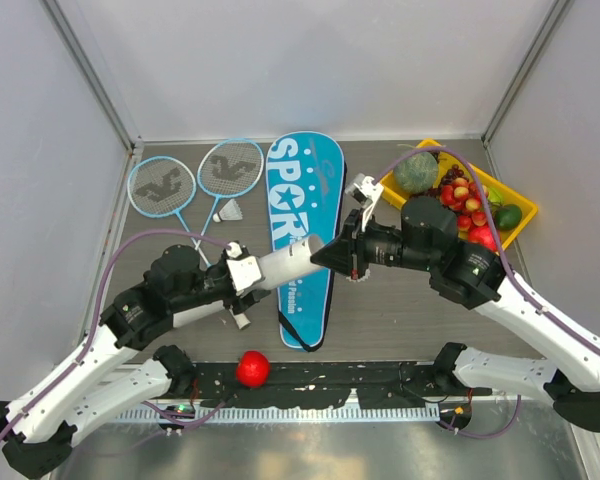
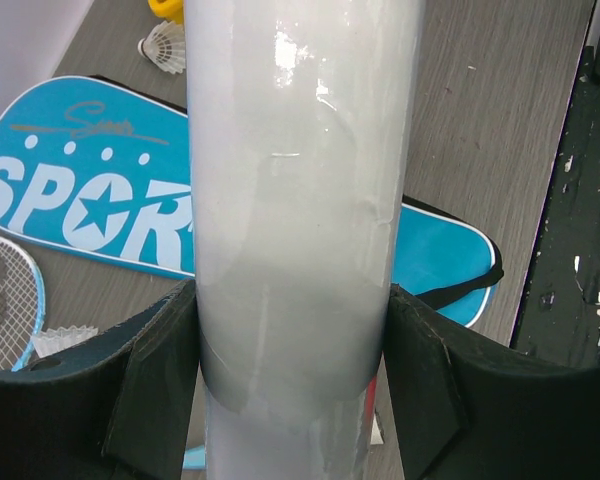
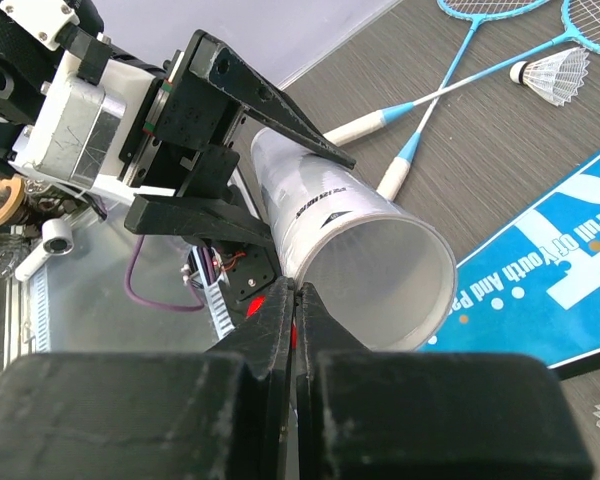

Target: Pack up the badminton gear

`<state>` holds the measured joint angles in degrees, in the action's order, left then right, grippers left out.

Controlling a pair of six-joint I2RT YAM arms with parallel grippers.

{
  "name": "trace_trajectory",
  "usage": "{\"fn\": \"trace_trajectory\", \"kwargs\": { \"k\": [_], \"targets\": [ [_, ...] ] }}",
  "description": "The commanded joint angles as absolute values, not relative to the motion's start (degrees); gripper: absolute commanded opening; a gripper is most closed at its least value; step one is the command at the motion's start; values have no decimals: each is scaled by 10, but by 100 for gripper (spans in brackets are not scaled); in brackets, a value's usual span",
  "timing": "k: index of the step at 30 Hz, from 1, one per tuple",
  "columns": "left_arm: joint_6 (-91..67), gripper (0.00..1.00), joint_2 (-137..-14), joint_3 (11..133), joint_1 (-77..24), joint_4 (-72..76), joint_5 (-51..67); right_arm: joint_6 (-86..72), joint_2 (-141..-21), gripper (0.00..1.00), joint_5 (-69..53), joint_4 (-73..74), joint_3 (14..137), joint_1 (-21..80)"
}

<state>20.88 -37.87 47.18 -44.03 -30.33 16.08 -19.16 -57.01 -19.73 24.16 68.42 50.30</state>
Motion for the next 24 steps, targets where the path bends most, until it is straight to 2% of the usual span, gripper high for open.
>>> {"fn": "trace_trajectory", "kwargs": {
  "k": [1,24],
  "targets": [
    [223,38,-380,481,-433,-340,105,-178,-526,5,-207,244,704,484],
    [232,34,-377,468,-434,-338,88,-185,-473,5,-171,258,705,442]
  ]
}}
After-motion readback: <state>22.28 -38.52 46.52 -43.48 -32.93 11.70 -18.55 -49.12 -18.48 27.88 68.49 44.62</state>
